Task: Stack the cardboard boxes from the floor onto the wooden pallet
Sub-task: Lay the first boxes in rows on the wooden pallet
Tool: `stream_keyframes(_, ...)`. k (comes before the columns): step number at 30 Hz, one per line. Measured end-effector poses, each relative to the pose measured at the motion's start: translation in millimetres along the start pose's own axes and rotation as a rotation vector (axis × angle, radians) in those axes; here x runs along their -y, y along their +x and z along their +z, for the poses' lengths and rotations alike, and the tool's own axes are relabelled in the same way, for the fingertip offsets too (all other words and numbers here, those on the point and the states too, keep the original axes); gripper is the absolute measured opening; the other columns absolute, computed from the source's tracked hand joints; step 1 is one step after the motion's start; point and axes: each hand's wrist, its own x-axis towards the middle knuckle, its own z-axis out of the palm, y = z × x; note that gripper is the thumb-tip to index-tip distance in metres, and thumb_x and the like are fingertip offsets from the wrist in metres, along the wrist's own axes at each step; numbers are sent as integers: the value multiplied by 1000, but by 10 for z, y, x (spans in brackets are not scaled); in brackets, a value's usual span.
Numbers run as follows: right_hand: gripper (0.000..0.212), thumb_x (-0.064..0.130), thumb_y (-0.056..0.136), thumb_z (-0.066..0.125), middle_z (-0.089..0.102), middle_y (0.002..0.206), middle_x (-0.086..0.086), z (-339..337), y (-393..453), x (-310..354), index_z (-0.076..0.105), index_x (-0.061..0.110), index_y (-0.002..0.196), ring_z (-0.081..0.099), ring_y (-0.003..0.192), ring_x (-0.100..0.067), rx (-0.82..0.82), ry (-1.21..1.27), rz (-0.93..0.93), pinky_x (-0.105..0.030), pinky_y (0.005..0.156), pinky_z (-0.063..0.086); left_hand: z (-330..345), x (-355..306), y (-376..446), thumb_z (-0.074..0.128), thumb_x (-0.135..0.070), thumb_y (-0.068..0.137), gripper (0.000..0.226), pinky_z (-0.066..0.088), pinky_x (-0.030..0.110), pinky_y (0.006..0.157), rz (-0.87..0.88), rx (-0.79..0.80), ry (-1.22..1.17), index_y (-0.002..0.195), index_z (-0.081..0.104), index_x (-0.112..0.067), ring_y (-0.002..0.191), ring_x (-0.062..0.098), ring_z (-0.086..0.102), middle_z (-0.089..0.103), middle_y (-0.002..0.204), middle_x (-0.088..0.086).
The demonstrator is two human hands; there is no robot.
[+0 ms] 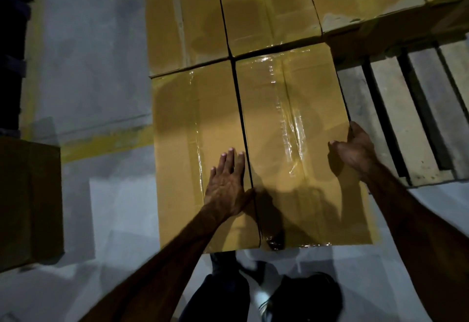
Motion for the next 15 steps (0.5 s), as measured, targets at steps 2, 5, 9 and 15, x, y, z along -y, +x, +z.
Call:
stream_keyframes(2,47,19,87,75,72,123,0,47,14,59,62,29,131,66,117,-31,2,35,-6,-52,103,55,15,9,15,40,-86,91,114,8,56,128,0,0,-5,165,-20,-23,160,32,-16,-27,171,9)
stream_keyframes(5,50,13,89,74,70,128,-3,67,13,132,60,24,136,64,121,-31,13,34,-5,-52,106,53,21,42,19,36,-85,91,112,7,55,130,1,1,4,163,-24,-24,159,31,-21,-32,169,7)
stream_keyframes(9,55,10,92,72,67,134,-5,46,-3,129,56,23,143,61,126,-31,31,26,-18,-53,108,52,24,34,5,44,-76,97,108,7,53,131,-11,1,14,163,-24,-27,158,28,-23,-35,168,4)
stream_keyframes(15,62,29,93,75,66,136,-4,37,-277,-49,47,31,148,61,126,-34,42,11,25,-57,103,54,-22,-30,-27,43,-73,98,105,11,53,131,-26,-5,47,164,-24,-26,160,28,-19,-31,170,4)
